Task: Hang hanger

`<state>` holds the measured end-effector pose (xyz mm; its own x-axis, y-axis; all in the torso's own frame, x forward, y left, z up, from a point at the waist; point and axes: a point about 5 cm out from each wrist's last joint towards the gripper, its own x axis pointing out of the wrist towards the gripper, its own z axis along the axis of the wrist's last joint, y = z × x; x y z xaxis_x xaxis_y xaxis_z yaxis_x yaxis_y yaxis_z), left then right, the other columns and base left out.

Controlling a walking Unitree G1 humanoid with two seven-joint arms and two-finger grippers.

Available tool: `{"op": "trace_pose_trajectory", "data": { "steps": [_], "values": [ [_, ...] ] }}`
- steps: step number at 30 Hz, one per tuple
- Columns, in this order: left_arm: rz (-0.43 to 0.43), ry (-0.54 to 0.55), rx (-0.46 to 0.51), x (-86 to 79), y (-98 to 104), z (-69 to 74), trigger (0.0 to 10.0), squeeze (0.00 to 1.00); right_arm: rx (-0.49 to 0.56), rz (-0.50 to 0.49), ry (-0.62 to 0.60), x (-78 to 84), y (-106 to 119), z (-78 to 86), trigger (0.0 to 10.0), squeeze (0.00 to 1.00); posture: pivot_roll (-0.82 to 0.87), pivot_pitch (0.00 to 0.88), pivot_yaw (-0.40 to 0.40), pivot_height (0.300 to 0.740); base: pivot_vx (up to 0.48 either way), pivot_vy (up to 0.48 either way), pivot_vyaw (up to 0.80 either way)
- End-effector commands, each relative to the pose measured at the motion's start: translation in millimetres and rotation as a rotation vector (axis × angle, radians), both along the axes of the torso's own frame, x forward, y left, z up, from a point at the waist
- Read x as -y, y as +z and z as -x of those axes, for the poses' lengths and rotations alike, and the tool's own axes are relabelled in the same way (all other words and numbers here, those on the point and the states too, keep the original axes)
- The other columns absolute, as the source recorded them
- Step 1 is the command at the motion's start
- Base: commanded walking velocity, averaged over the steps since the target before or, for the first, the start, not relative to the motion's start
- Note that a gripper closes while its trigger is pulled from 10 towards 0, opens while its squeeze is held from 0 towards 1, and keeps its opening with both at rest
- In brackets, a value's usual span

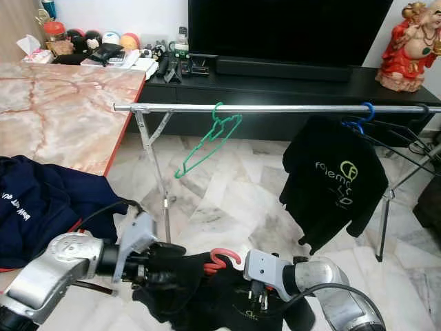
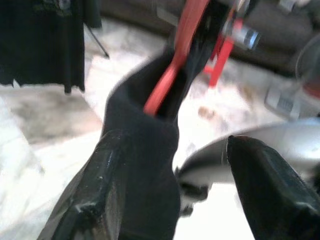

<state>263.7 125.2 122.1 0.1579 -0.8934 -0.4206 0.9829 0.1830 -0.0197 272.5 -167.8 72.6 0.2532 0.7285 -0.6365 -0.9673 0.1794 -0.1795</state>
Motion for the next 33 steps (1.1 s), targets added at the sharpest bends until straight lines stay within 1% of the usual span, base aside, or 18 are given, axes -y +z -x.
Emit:
{"op": "trace_pose_trajectory", "data": {
  "steps": [1,3,6,10,14,17,19,20,22,24,28,33],
  "values": [
    [-0.019,0.011,0.045,4.2,-2.9,-6.0,10.0,0.00,0.026,-0.036,0.050,-4.9,12.1,0.7,0.0,0.00,-0.01,0.083,-0.035,0.740,0.000,0.000,0.00],
    [0.001,0.022,0.052,7.4,-1.2,-9.2,10.0,0.00,0.011,-0.038,0.078,-4.5,14.3,3.7,0.0,0.00,-0.02,0.084,-0.035,0.740,0.000,0.000,0.00],
    [0.002,0.029,0.068,10.0,-1.6,-11.6,10.0,0.00,-0.002,-0.036,0.096,-3.2,15.3,6.3,0.0,0.00,-0.01,0.084,-0.037,0.740,0.000,0.000,0.00],
    [0.000,0.071,0.109,13.2,-3.0,-19.9,10.0,0.00,-0.026,-0.036,0.137,-1.7,18.5,10.8,0.0,0.00,-0.02,0.086,-0.038,0.740,0.000,0.000,0.00],
    [0.005,0.031,0.084,16.8,-3.0,-17.0,10.0,0.00,-0.016,-0.036,0.130,-2.5,20.1,8.9,0.0,0.00,-0.02,0.086,-0.038,0.740,0.000,0.000,0.00],
    [-0.011,-0.046,0.031,19.5,-6.6,-8.3,10.0,0.00,0.011,-0.045,0.109,-4.5,23.0,3.5,0.0,0.00,-0.02,0.086,-0.038,0.740,0.000,0.000,0.00],
    [-0.016,-0.086,0.011,20.6,-8.3,-3.9,10.0,0.00,0.025,-0.047,0.101,-5.5,24.8,1.0,0.0,0.00,-0.01,0.085,-0.038,0.740,0.000,0.000,0.00],
    [-0.016,-0.086,0.011,20.6,-8.3,-3.9,10.0,0.00,0.025,-0.047,0.101,-5.5,24.8,1.0,0.0,0.00,-0.01,0.085,-0.038,0.740,0.000,0.000,0.00],
    [-0.032,-0.119,-0.004,22.3,-10.4,-0.5,10.0,0.00,0.050,-0.049,0.090,-6.8,27.9,-3.2,0.0,0.00,-0.01,0.084,-0.039,0.740,0.000,0.000,0.00],
    [-0.035,-0.122,-0.002,22.7,-11.2,-0.5,10.0,0.00,0.055,-0.050,0.086,-7.1,28.7,-4.3,0.0,0.00,-0.01,0.084,-0.039,0.740,0.000,0.000,0.00],
    [-0.018,-0.057,0.052,27.4,-9.8,-10.1,10.0,0.00,0.061,-0.065,0.097,-10.3,34.7,-5.0,0.0,0.00,-0.01,0.085,-0.038,0.740,0.000,0.000,0.00],
    [-0.015,-0.021,0.078,31.6,-8.9,-15.5,10.0,0.00,0.059,-0.079,0.104,-12.2,36.2,-3.9,0.0,0.00,-0.01,0.084,-0.037,0.740,0.000,0.000,0.00]
  ]
}}
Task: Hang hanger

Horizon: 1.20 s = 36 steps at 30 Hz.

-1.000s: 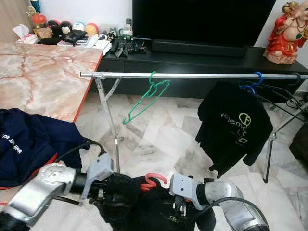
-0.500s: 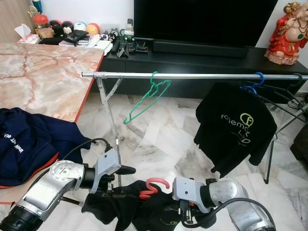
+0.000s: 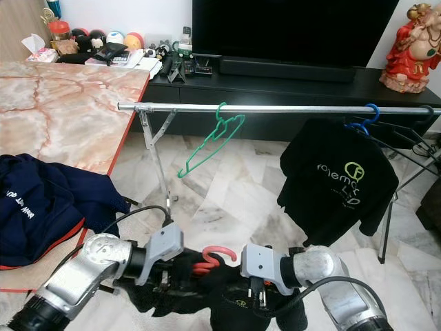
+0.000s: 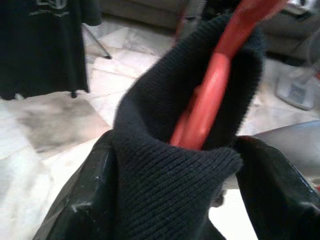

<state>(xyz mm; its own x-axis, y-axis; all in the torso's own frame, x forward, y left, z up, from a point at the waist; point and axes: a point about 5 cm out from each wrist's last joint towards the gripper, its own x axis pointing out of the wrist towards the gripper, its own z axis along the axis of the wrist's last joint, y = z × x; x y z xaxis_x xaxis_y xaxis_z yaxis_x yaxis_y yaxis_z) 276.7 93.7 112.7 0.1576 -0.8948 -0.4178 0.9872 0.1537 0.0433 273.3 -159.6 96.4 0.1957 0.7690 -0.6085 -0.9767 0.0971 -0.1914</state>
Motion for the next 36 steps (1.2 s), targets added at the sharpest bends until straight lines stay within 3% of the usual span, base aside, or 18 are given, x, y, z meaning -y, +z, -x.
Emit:
{"op": "trace_pose_trajectory", "data": {
  "steps": [1,3,5,6,7,8,9,10,36],
  "values": [
    [-0.010,0.009,0.023,0.6,0.6,-2.9,10.0,0.00,0.040,-0.049,0.012,-4.0,12.5,-3.5,0.0,0.00,-0.01,0.084,-0.037,0.740,0.000,0.000,0.00],
    [-0.009,0.008,0.023,1.6,1.2,-3.1,10.0,0.00,0.039,-0.056,0.014,-4.7,13.8,-3.8,0.0,0.00,-0.01,0.086,-0.036,0.740,0.000,0.000,0.00],
    [-0.014,-0.003,0.018,2.5,0.8,-2.8,7.2,0.00,0.043,-0.062,0.013,-5.4,15.3,-5.2,0.0,0.00,-0.01,0.085,-0.037,0.740,0.000,0.000,0.00],
    [-0.031,-0.003,0.024,2.5,-0.9,-3.1,4.7,0.00,0.046,-0.064,0.011,-5.8,16.2,-6.5,0.0,0.00,-0.01,0.085,-0.035,0.740,0.000,0.000,0.00],
    [-0.042,-0.007,0.029,2.7,-2.0,-3.1,3.7,0.00,0.049,-0.065,0.009,-6.0,16.7,-7.3,0.0,0.00,-0.01,0.085,-0.035,0.740,0.000,0.000,0.00],
    [-0.049,-0.011,0.032,2.9,-2.7,-3.0,3.7,0.00,0.050,-0.065,0.008,-6.1,17.0,-7.8,0.0,0.00,-0.01,0.085,-0.035,0.740,0.000,0.000,0.00],
    [-0.047,-0.010,0.034,4.4,-3.1,-2.9,2.2,0.00,0.057,-0.067,-0.002,-5.8,17.6,-9.3,0.0,0.00,-0.01,0.085,-0.035,0.740,0.000,0.000,0.00],
    [-0.045,-0.010,0.034,5.5,-3.1,-2.5,0.0,0.00,0.060,-0.066,-0.006,-5.6,17.7,-10.2,0.0,0.00,-0.01,0.085,-0.035,0.740,0.000,0.000,0.00],
    [-0.091,-0.065,0.069,9.7,-4.4,1.7,0.0,0.00,0.081,-0.066,-0.028,-1.3,24.0,-20.3,0.0,0.00,-0.01,0.075,-0.028,0.740,0.000,0.000,0.00]
  ]
}}
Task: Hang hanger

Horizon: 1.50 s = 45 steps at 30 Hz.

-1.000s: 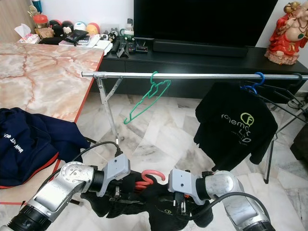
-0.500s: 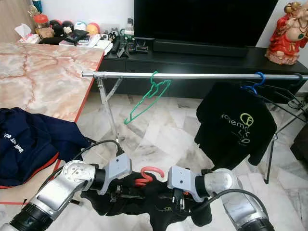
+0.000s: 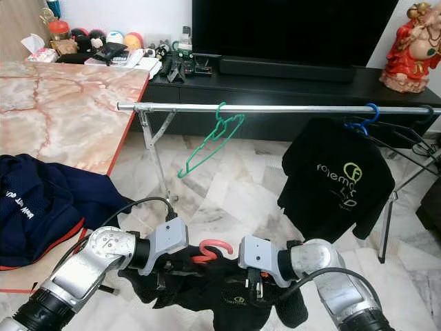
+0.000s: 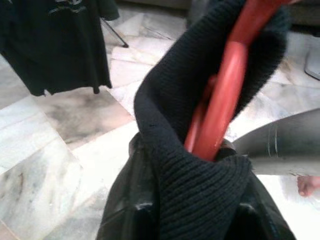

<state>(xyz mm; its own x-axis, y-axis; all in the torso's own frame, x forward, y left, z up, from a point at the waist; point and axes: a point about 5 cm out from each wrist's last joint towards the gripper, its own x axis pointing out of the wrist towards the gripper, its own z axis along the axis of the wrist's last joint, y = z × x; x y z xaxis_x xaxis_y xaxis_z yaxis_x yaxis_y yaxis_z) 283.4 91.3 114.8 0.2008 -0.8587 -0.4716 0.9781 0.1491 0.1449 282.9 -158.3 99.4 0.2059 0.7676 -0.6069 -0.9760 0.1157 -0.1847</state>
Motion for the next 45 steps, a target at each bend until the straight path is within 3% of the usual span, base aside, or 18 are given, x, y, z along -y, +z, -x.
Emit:
{"op": "trace_pose_trajectory", "data": {
  "steps": [1,17,18,19,21,22,23,24,28,38,43,44,45],
  "values": [
    [-0.014,-0.066,-0.024,7.3,-6.6,8.4,0.0,0.00,0.089,-0.061,-0.011,0.2,21.1,-11.0,0.0,0.00,-0.01,0.073,-0.026,0.740,0.000,0.000,0.00],
    [0.033,-0.050,-0.031,7.5,-4.3,6.6,0.0,0.00,0.095,-0.051,-0.011,4.2,23.8,-15.5,0.0,0.00,-0.02,0.049,-0.018,0.740,0.000,0.000,0.00],
    [0.027,-0.034,-0.022,5.2,-4.4,5.2,0.0,0.00,0.095,-0.049,-0.017,5.1,24.0,-16.8,7.6,0.00,-0.02,0.052,-0.019,0.740,0.000,0.000,0.00],
    [0.023,-0.017,-0.015,2.5,-4.5,4.0,0.0,0.00,0.089,-0.043,-0.020,6.1,23.4,-17.6,10.0,0.00,-0.02,0.052,-0.019,0.740,0.000,0.000,0.00],
    [0.036,0.005,-0.020,-0.3,-4.3,2.8,0.0,0.00,0.070,-0.029,-0.002,7.2,21.9,-16.6,10.0,0.00,-0.02,0.052,-0.019,0.740,0.000,0.000,0.00],
    [0.034,0.005,-0.020,-1.2,-4.4,2.7,0.0,0.00,0.071,-0.028,0.002,7.2,22.2,-16.7,10.0,0.54,-0.01,0.057,-0.018,0.740,0.000,0.000,0.00],
    [0.031,0.004,-0.020,-1.8,-4.5,2.7,0.0,0.00,0.072,-0.029,0.003,7.2,22.5,-16.8,10.0,0.54,-0.01,0.057,-0.018,0.740,0.000,0.000,0.00],
    [0.019,0.007,-0.019,-4.8,-5.5,2.9,0.0,0.00,0.064,-0.028,0.015,6.8,24.1,-16.7,10.0,1.00,-0.01,0.060,-0.018,0.740,0.000,0.000,0.00],
    [-0.086,0.031,0.011,-18.0,-13.0,-1.4,0.0,0.00,0.045,-0.006,0.062,7.4,27.6,-15.9,10.0,1.00,-0.01,0.061,-0.019,0.740,0.000,0.000,0.00],
    [-0.111,0.097,0.024,-26.7,-21.7,-2.4,0.0,0.00,-0.016,0.045,0.122,10.6,25.8,-10.2,10.0,1.00,-0.01,0.070,-0.021,0.740,0.000,0.000,0.00],
    [-0.103,0.225,0.056,-39.8,-36.6,-2.6,0.0,0.00,0.115,-0.002,-0.139,22.0,23.0,-31.9,10.0,1.00,-0.02,0.070,-0.022,0.740,0.000,0.000,0.00],
    [-0.096,0.274,0.052,-45.1,-42.7,0.1,0.0,0.00,0.135,-0.023,-0.239,25.7,17.9,-35.3,10.0,1.00,-0.02,0.069,-0.019,0.740,0.000,0.000,0.00],
    [-0.086,0.311,0.055,-48.1,-45.5,1.3,0.0,0.00,0.130,-0.042,-0.292,27.0,13.6,-35.2,10.0,0.87,-0.01,0.069,-0.019,0.740,0.000,0.000,0.00]
  ]
}}
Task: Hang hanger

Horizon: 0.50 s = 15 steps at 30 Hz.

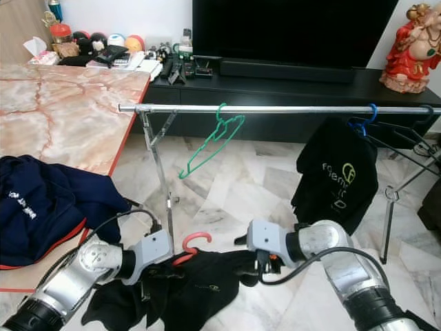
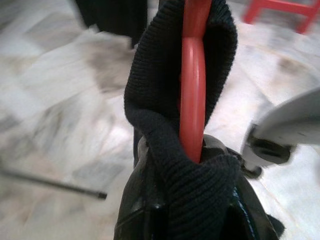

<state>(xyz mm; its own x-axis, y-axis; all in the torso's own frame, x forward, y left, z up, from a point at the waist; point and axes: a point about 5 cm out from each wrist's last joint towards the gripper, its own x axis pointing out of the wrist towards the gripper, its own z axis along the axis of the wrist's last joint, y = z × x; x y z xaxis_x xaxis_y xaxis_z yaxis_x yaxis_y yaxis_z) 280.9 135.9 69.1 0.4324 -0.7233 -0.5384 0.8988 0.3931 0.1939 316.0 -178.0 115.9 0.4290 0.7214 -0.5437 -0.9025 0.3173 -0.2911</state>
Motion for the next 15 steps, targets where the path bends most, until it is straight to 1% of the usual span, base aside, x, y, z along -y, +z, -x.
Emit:
{"op": "trace_pose_trajectory", "data": {
  "steps": [1,2,3,4,5,6,7,8,9,10,11,12,14,15],
  "values": [
    [0.010,0.058,0.037,-5.2,-1.4,-0.4,0.0,0.00,0.006,-0.028,-0.115,8.1,-5.9,-1.5,10.0,0.87,-0.02,0.069,-0.018,0.740,0.000,0.000,0.00],
    [0.014,0.082,0.048,-7.2,-2.9,0.3,0.0,0.00,-0.006,-0.056,-0.146,8.4,-9.4,-0.3,10.0,0.00,-0.01,0.068,-0.017,0.740,0.000,0.000,0.00],
    [0.014,0.082,0.048,-7.2,-2.9,0.3,0.0,0.00,-0.006,-0.056,-0.146,8.4,-9.4,-0.3,10.0,0.00,-0.01,0.068,-0.017,0.740,0.000,0.000,0.00],
    [0.027,0.159,0.072,-12.6,-6.6,1.1,0.0,0.00,-0.024,-0.109,-0.229,10.5,-19.0,2.4,10.0,0.00,-0.01,0.068,-0.016,0.740,0.000,0.000,0.00],
    [0.029,0.197,0.088,-15.5,-8.5,2.0,0.0,0.00,-0.038,-0.142,-0.284,11.9,-25.5,4.0,10.0,0.00,-0.01,0.068,-0.016,0.740,0.000,0.000,0.00],
    [0.029,0.197,0.088,-15.5,-8.5,2.0,0.0,0.00,-0.038,-0.142,-0.284,11.9,-25.5,4.0,10.0,0.00,-0.01,0.068,-0.016,0.740,0.000,0.000,0.00],
    [0.016,0.289,0.129,-22.2,-12.3,2.0,0.0,0.00,-0.039,-0.193,-0.393,14.7,-38.8,6.2,10.0,0.00,-0.01,0.068,-0.014,0.740,0.000,0.000,0.00],
    [0.013,0.323,0.150,-24.4,-14.4,3.5,8.4,0.00,-0.065,-0.232,-0.487,17.6,-50.3,8.2,10.0,0.00,-0.01,0.066,-0.011,0.740,0.000,0.000,0.00],
    [0.013,0.342,0.162,-25.5,-15.8,4.6,8.4,0.00,-0.086,-0.255,-0.550,19.4,-58.3,10.0,10.0,0.00,-0.01,0.066,-0.011,0.740,0.000,0.000,0.00],
    [0.043,0.408,0.159,-26.3,-20.3,8.7,10.0,0.00,-0.165,-0.284,-0.703,23.0,-84.5,20.2,10.0,0.00,-0.01,0.065,-0.009,0.740,0.000,0.000,0.00],
    [0.058,0.431,0.155,-26.3,-21.4,9.8,10.0,0.00,-0.190,-0.288,-0.737,23.3,-91.9,24.1,10.0,0.00,-0.02,0.065,-0.008,0.740,0.000,0.000,0.00],
    [0.110,0.506,0.161,-27.0,-21.6,11.2,10.0,0.00,-0.242,-0.307,-0.816,23.1,-108.6,34.5,10.0,0.00,-0.02,0.064,-0.006,0.740,0.000,0.000,0.00],
    [0.139,0.559,0.169,-28.2,-21.8,12.2,10.0,0.00,-0.271,-0.312,-0.875,23.2,-118.5,41.0,10.0,0.00,-0.02,0.062,-0.005,0.740,0.000,0.000,0.00],
    [0.158,0.600,0.162,-30.0,-23.4,13.6,10.0,0.00,-0.302,-0.309,-0.922,23.8,-127.6,48.1,10.0,0.00,-0.02,0.060,-0.003,0.740,0.000,0.000,0.00]
  ]
}}
